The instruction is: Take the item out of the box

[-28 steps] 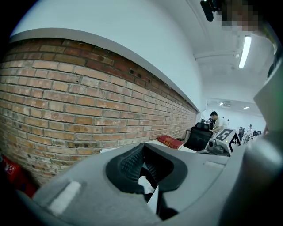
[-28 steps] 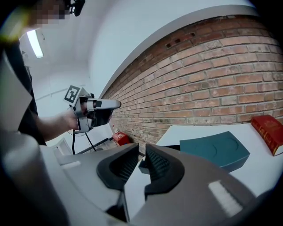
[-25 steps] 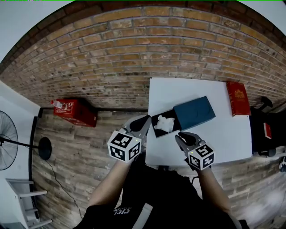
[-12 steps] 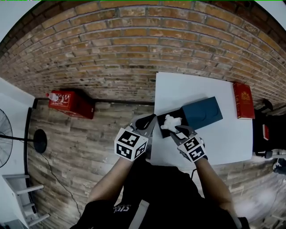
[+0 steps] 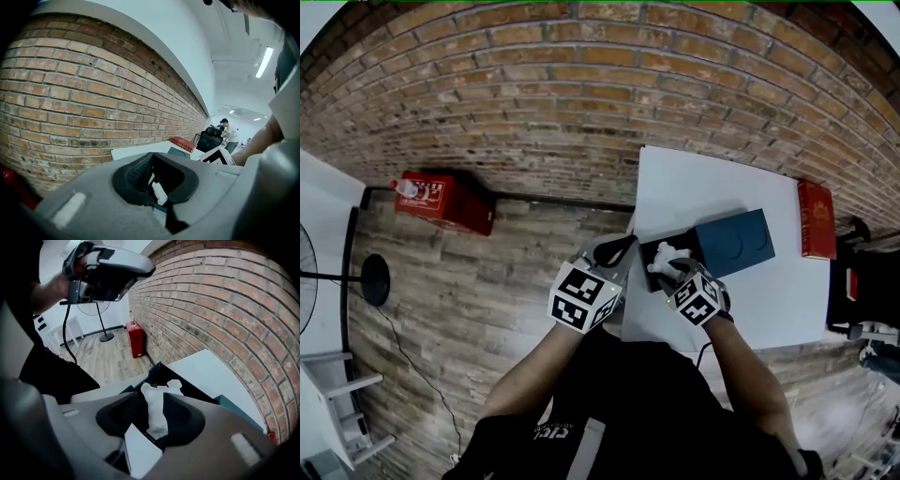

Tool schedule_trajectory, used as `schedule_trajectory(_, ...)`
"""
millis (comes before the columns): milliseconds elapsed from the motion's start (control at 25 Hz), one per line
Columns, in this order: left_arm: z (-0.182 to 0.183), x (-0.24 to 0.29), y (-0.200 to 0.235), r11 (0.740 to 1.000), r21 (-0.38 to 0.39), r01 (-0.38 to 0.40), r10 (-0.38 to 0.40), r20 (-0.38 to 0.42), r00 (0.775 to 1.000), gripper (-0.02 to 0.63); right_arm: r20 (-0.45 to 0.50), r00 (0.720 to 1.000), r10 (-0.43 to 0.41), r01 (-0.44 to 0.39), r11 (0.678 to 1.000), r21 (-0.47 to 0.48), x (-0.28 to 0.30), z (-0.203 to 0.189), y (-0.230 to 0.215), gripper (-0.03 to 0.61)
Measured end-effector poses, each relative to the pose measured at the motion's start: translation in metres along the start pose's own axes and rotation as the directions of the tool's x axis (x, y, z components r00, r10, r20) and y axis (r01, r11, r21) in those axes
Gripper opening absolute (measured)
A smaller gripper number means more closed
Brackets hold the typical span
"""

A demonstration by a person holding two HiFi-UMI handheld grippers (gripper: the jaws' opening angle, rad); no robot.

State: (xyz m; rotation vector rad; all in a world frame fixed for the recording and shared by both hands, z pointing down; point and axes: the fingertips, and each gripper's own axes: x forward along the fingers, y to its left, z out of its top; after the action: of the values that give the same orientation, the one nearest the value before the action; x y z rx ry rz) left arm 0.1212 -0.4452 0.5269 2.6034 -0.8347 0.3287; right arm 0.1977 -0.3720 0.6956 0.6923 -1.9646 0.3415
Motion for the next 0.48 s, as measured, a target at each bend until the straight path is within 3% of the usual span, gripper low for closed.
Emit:
schedule_trajectory(280, 0.002, 0.0, 0.004, 1.0, 0.009, 0.0, 0.0, -0.011, 1.0, 0.006, -0.113, 0.991, 0.067, -0.071, 0.997, -0.039, 0.024, -0.004, 0.008, 0.184)
schedule_trajectory(480, 0.007, -0.006, 0.003, 1.0, 0.023, -0.001, 0.002, -0.017, 1.0, 0.006, -0.166, 0.985, 0.051, -0.062, 0.996, -0.062, 0.036, -0.011, 0.008, 0.186)
